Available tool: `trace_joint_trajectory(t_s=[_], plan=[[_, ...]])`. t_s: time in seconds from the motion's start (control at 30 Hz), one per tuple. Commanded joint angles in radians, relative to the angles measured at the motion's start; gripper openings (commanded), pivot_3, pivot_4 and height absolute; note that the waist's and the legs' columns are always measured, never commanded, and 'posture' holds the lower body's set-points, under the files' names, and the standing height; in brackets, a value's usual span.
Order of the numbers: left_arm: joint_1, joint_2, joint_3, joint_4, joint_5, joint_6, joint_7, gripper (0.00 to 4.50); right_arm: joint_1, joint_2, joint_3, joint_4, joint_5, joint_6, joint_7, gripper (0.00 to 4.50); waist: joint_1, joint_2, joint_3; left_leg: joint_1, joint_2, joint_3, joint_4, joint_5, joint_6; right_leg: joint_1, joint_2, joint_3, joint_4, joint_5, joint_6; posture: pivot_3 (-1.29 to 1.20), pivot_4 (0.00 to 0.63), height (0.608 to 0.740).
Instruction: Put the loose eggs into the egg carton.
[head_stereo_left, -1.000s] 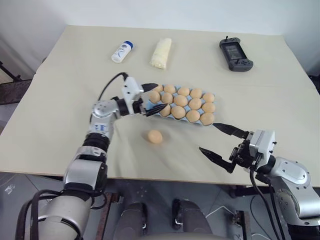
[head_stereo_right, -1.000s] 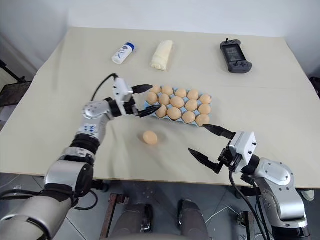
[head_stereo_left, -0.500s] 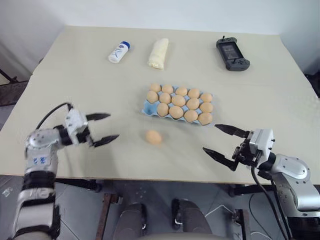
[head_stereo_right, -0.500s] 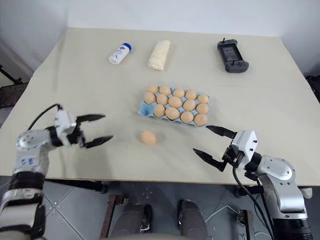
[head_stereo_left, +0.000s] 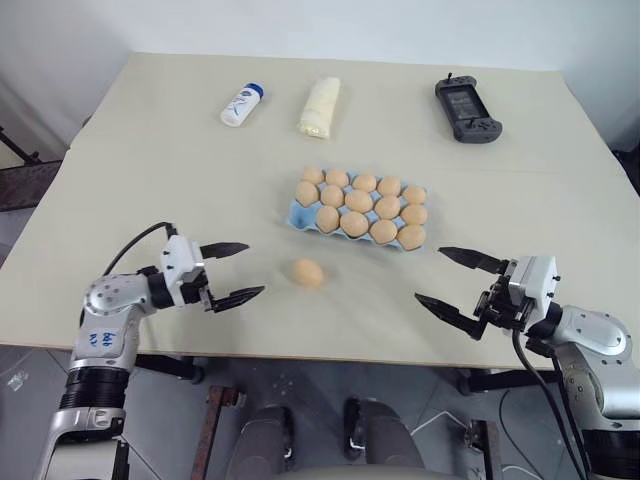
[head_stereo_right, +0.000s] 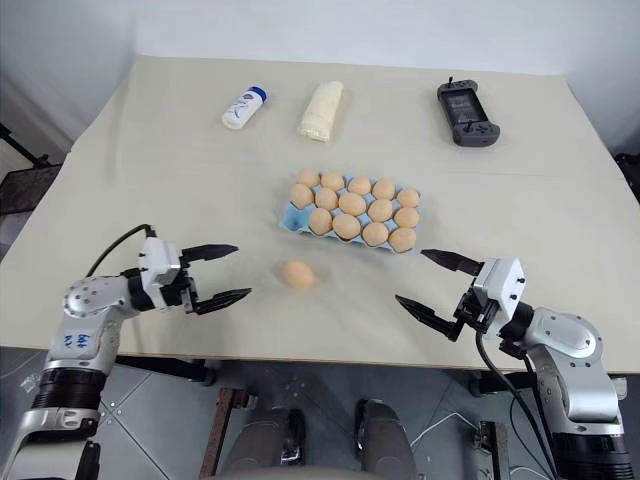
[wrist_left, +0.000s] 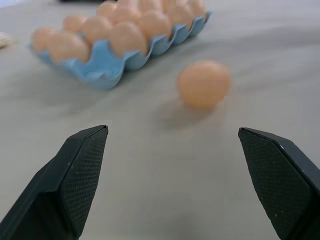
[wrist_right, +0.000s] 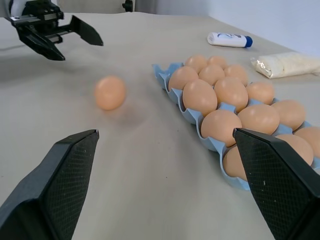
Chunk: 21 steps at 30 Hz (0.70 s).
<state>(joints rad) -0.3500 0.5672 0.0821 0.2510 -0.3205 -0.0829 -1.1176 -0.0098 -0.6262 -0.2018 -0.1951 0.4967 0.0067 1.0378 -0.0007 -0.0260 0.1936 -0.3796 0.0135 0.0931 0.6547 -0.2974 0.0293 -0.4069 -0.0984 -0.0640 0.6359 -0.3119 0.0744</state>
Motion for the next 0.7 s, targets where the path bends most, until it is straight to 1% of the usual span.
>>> trace_joint_trajectory(t_s=[0.03, 0.1, 0.2, 0.37, 0.47, 0.57, 0.7], plan=[[-0.067, -0.063, -0.050, 0.043, 0.039, -0.014, 0.052, 4.42, 0.004, -0.015, -0.015, -0.031, 0.009, -0.001, 0.001, 4.50, 0.001, 0.000, 0.000, 0.000, 0.000, 0.000, 0.000, 0.000, 0.000, 0.000, 0.000, 0.000, 0.000, 0.000, 0.000, 0.00, 0.150, 0.740], [-0.108, -0.113, -0.080, 0.079, 0.058, -0.020, 0.072, 4.42, 0.012, -0.009, -0.012, -0.042, 0.007, 0.000, -0.007, 4.50, 0.001, 0.000, 0.000, 0.000, 0.000, 0.001, 0.001, 0.000, 0.000, 0.000, 0.000, 0.000, 0.000, 0.000, 0.001, 0.00, 0.150, 0.740], [-0.145, -0.158, -0.119, 0.116, 0.080, -0.036, 0.068, 4.42, 0.022, -0.002, -0.003, -0.056, 0.004, 0.004, -0.019, 4.50, 0.000, 0.000, 0.000, 0.000, 0.000, 0.001, 0.002, 0.000, 0.001, 0.001, 0.001, 0.000, 0.000, 0.001, 0.001, 0.00, 0.150, 0.740], [-0.171, -0.182, -0.151, 0.145, 0.087, -0.038, 0.051, 4.42, 0.033, 0.003, 0.001, -0.074, 0.004, 0.009, -0.034, 4.50, -0.001, 0.000, 0.000, 0.000, 0.000, 0.001, 0.002, 0.000, 0.000, 0.000, 0.002, 0.000, 0.001, 0.001, 0.001, 0.00, 0.150, 0.740], [-0.207, -0.202, -0.169, 0.210, 0.124, -0.072, 0.073, 4.42, 0.035, 0.011, 0.006, -0.073, -0.001, 0.005, -0.043, 4.50, 0.001, 0.000, 0.000, 0.000, 0.000, 0.001, 0.003, 0.000, 0.000, 0.001, 0.002, 0.000, 0.002, 0.001, 0.001, 0.00, 0.150, 0.740], [-0.240, -0.232, -0.177, 0.264, 0.136, -0.088, 0.083, 3.85, 0.033, 0.020, 0.013, -0.073, -0.005, 0.001, -0.050, 4.50, 0.006, 0.000, 0.000, 0.000, 0.000, 0.001, 0.004, 0.000, 0.001, 0.001, 0.001, 0.000, 0.001, 0.001, 0.002, 0.00, 0.150, 0.740], [-0.259, -0.253, -0.184, 0.296, 0.143, -0.107, 0.080, 2.63, 0.029, 0.023, 0.020, -0.071, -0.009, -0.004, -0.057, 4.50, 0.002, 0.000, 0.000, 0.000, 0.000, 0.001, 0.004, 0.000, 0.001, 0.001, 0.001, 0.000, 0.000, 0.002, 0.002, 0.00, 0.150, 0.740]])
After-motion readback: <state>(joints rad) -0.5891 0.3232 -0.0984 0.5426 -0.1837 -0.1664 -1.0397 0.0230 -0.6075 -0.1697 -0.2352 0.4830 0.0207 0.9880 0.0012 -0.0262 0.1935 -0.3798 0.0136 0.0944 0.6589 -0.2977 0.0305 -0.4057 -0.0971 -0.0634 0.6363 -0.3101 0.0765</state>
